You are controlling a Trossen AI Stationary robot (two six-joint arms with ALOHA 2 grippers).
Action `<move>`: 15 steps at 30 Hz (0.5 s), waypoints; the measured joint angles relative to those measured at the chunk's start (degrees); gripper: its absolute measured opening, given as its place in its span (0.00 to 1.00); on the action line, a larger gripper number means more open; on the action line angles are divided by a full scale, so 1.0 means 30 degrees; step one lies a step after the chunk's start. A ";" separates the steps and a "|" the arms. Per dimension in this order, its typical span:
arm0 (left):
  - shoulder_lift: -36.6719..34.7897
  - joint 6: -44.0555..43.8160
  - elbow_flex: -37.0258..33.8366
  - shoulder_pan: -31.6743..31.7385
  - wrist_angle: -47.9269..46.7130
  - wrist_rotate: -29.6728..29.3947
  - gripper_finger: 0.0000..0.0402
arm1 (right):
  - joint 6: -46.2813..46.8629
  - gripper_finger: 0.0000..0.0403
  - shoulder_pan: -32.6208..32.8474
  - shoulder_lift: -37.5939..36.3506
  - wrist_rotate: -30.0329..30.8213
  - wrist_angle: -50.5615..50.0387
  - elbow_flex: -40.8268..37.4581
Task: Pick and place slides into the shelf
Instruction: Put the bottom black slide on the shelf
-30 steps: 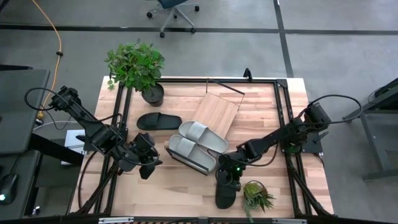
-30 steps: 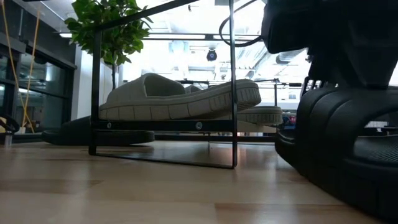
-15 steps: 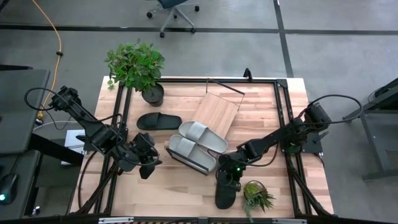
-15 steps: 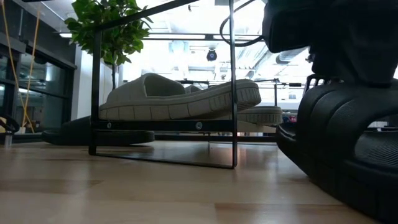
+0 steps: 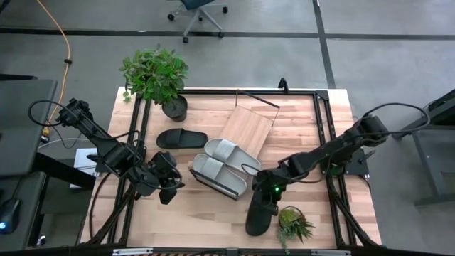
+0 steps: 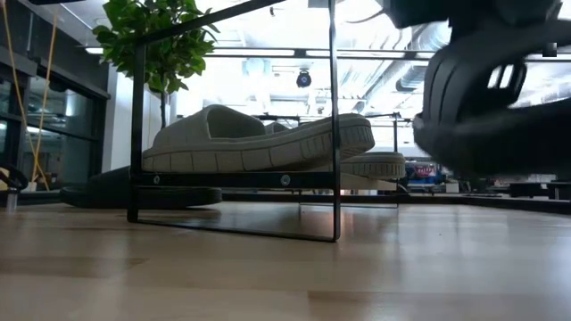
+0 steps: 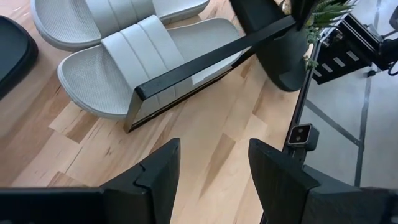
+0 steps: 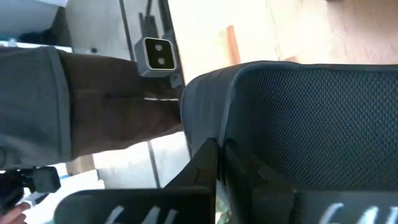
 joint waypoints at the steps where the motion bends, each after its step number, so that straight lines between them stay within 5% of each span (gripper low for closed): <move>1: 0.0000 0.0014 -0.0005 0.0006 -0.0006 0.0000 0.45 | 0.0188 0.00 0.0011 -0.0223 -0.0006 -0.0070 0.0000; 15: 0.0000 0.0078 -0.0006 0.0014 -0.0078 0.0000 0.45 | 0.1085 0.00 0.0543 -0.1309 0.0402 -0.0807 0.0000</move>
